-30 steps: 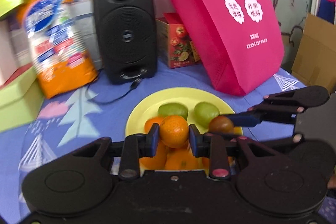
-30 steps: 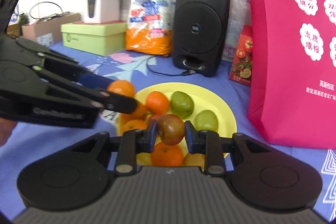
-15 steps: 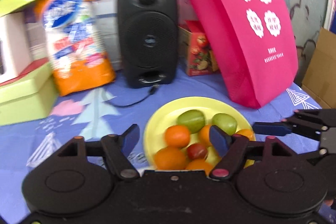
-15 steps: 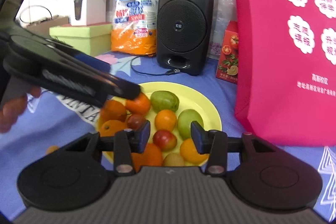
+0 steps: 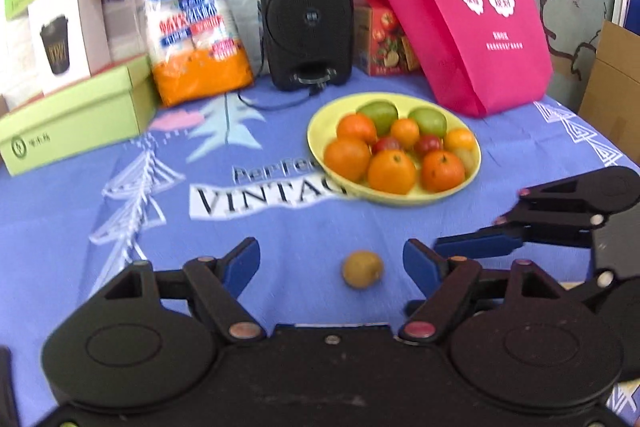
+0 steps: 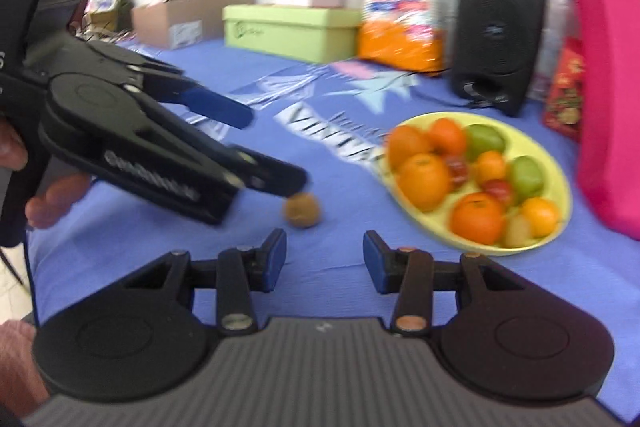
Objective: Organize fruits
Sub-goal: 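Move the left tool to the last small brown fruit and grasp it, then carry the small brown fruit onto the yellow plate with the left tool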
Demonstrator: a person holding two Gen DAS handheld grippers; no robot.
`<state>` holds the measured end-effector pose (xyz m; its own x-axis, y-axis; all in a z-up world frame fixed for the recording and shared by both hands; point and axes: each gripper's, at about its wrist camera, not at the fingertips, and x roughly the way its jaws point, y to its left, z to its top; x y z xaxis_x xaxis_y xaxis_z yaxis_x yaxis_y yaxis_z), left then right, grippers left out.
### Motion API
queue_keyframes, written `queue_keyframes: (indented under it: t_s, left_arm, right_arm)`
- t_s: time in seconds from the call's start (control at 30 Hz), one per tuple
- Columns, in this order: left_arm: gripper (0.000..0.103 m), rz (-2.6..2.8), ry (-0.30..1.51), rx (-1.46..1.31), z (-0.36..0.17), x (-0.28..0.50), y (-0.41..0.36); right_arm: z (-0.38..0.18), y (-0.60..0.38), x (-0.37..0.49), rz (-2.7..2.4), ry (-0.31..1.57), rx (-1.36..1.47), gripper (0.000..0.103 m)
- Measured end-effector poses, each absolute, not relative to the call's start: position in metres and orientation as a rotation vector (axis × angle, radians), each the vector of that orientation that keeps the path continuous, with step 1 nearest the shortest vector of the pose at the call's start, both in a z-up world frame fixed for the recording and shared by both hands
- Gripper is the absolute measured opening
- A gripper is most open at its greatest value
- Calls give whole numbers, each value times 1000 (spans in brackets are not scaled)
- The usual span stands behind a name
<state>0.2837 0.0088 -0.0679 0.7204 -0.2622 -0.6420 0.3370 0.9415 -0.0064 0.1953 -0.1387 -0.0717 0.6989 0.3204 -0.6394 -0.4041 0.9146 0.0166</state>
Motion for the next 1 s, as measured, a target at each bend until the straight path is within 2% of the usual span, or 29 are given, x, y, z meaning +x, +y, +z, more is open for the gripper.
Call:
queue_keyframes:
  t_s: [0.17,0.2,0.27,0.3,0.43,0.53,0.77,1.0]
  left_arm:
    - [72,-356,720,95,-83,293,5]
    - [70,-363,726,92,-86,296,3]
    - [52,-375,751,89,-92,302,-1]
    - [47,-382,769,90,-97,305,-2]
    - [43,-399,749,89,-103,307,-6]
    - [26,-417,747,70,-104,309,-5]
    - [26,-428,764,22,-98,308,0]
    - [26,-404,773,-18,-90,301,7]
  right_arm:
    - [-81,-122,201,409,703,-174,43]
    - [-84,-121,202,405,709,-178,46]
    - [-86,-125,203,395,709,-166,54]
    - [-87,-128,204,396,712,-153,57]
    - [-89,-135,207,399,716,-133,62]
    - [-90,-135,210,410,719,-126,63]
    - [-90,-126,221,436,725,-125,61]
    - [-87,-127,221,437,719,-98,41]
